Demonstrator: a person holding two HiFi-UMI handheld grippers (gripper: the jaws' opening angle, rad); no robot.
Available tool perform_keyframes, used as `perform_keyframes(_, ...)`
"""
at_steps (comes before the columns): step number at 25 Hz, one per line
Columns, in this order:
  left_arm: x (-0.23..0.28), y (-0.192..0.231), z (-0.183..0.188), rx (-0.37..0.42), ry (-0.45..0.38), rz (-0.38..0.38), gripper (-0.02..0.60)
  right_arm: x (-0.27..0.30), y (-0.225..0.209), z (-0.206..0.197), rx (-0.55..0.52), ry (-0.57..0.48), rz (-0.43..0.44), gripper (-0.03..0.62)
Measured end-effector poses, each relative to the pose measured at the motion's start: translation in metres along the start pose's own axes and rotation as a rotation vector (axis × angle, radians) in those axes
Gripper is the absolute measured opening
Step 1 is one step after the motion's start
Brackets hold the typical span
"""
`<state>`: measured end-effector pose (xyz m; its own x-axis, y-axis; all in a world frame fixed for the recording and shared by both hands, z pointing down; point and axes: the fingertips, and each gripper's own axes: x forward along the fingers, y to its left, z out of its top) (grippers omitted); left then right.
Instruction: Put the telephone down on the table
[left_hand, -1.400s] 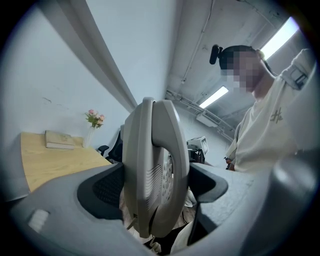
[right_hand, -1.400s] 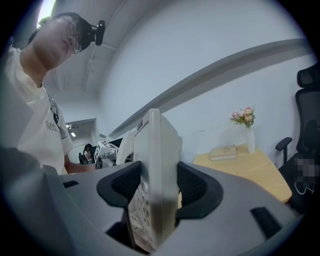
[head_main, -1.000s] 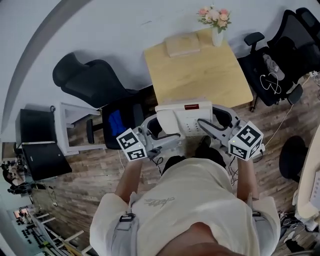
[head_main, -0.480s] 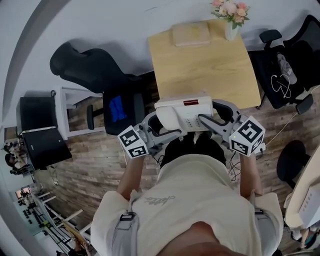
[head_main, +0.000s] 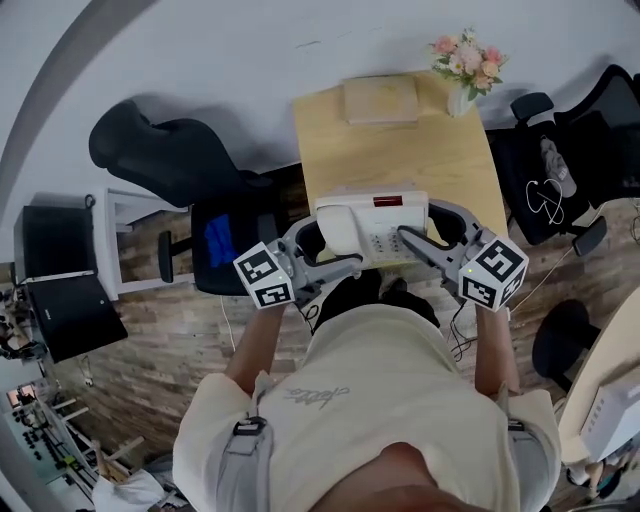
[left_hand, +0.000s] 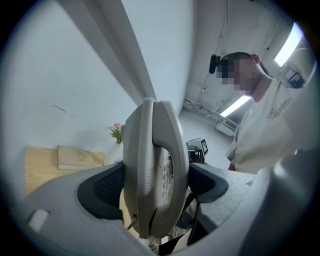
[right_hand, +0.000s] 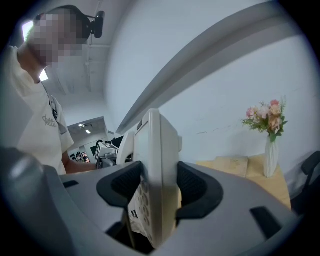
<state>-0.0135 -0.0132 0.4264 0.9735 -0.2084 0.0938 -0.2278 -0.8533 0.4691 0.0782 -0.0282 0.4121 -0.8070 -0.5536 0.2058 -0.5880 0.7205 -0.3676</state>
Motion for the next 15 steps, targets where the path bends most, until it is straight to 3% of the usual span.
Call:
perform_keyframes(7, -0.008, 0.051, 0.025, -0.037, -0.011, -0.028, 0.385, 0.046, -0.026, 0.022, 0.005, 0.045, -0.036, 0.212)
perform_keyframes(15, -0.041, 0.111, 0.027, -0.094, -0.002, -0.041, 0.387, 0.113, -0.040, 0.016, 0.055, 0.109, -0.053, 0.212)
